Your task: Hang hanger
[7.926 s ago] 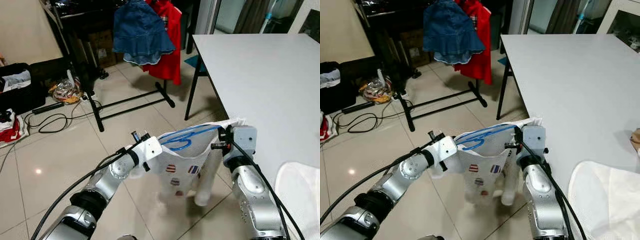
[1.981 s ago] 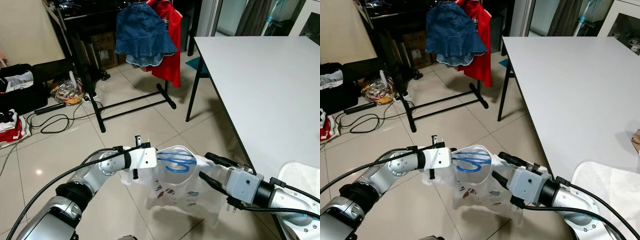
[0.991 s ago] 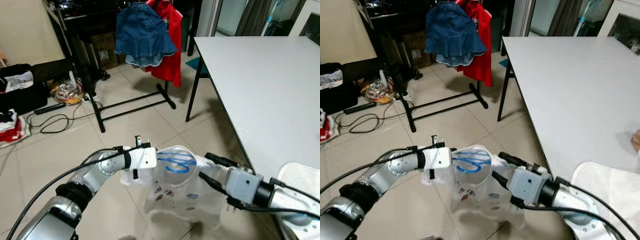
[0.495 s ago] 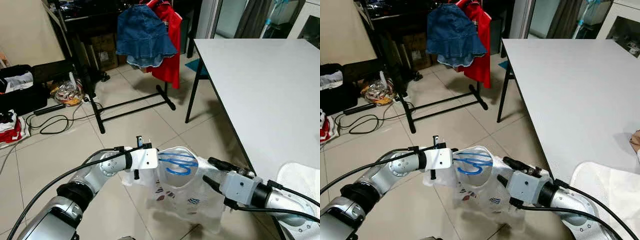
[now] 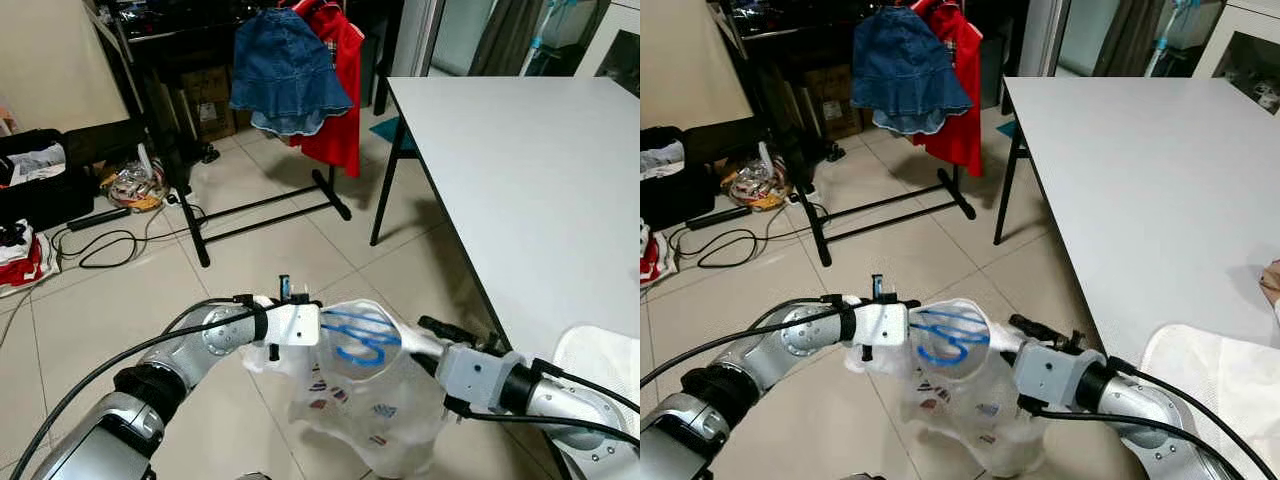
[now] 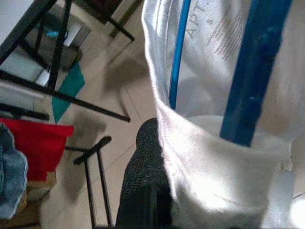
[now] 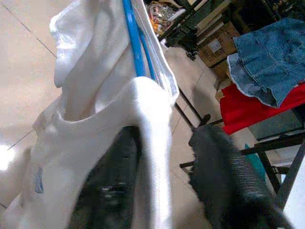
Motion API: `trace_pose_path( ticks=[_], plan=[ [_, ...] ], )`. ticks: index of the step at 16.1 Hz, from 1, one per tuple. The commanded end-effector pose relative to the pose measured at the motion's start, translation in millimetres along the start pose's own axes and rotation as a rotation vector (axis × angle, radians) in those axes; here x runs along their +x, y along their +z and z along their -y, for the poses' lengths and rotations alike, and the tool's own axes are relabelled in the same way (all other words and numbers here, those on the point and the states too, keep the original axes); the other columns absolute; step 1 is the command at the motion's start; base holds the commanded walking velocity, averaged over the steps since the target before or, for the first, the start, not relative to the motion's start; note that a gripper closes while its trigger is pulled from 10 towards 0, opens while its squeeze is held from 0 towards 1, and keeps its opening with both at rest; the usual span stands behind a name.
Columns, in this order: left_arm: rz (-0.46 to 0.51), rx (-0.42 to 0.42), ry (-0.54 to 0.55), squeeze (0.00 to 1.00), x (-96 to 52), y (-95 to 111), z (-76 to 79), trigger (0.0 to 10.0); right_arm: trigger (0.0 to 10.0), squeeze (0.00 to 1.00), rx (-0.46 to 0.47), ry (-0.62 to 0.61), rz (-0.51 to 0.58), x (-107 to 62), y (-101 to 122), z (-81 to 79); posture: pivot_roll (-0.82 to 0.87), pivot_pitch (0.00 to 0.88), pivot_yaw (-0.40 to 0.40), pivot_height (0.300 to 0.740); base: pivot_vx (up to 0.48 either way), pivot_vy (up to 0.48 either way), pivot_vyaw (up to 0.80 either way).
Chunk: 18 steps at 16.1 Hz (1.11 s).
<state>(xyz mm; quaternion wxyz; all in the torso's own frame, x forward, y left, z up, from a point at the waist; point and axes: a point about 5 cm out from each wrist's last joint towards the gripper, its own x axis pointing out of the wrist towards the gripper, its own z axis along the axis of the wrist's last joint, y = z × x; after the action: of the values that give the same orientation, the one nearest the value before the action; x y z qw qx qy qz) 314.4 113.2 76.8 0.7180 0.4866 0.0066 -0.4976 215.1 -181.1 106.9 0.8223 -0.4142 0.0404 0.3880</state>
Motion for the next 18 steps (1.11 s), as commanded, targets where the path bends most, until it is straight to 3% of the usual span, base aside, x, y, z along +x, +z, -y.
trace_pose_path(
  ticks=[1,15,16,17,18],
  plan=[
    [0.025,0.050,0.010,0.00,-0.7,5.7,-6.3,10.0,0.0,0.00,-0.032,0.032,0.006,0.8,2.2,-2.5,0.00,0.073,0.036,0.740,0.000,0.000,0.00],
    [0.027,0.034,-0.023,0.00,-2.2,4.2,-2.5,10.0,0.0,0.00,-0.043,0.060,0.031,3.0,4.8,-6.4,0.01,0.072,0.038,0.740,0.000,0.000,0.00],
    [0.054,0.013,-0.033,0.42,-3.5,6.3,-1.9,10.0,0.0,0.00,-0.043,0.059,0.032,3.1,4.8,-6.3,0.01,0.072,0.038,0.740,0.000,0.000,0.00],
    [0.073,-0.002,-0.018,1.00,-4.2,8.3,-4.0,10.0,0.0,0.00,-0.043,0.058,0.033,3.2,4.9,-6.1,0.01,0.072,0.038,0.740,0.000,0.000,0.00],
    [0.117,-0.027,-0.009,1.00,-5.6,13.5,-8.5,10.0,0.0,0.00,-0.039,0.052,0.034,3.4,4.7,-5.7,0.01,0.072,0.037,0.740,0.000,0.000,0.00]
  ],
)
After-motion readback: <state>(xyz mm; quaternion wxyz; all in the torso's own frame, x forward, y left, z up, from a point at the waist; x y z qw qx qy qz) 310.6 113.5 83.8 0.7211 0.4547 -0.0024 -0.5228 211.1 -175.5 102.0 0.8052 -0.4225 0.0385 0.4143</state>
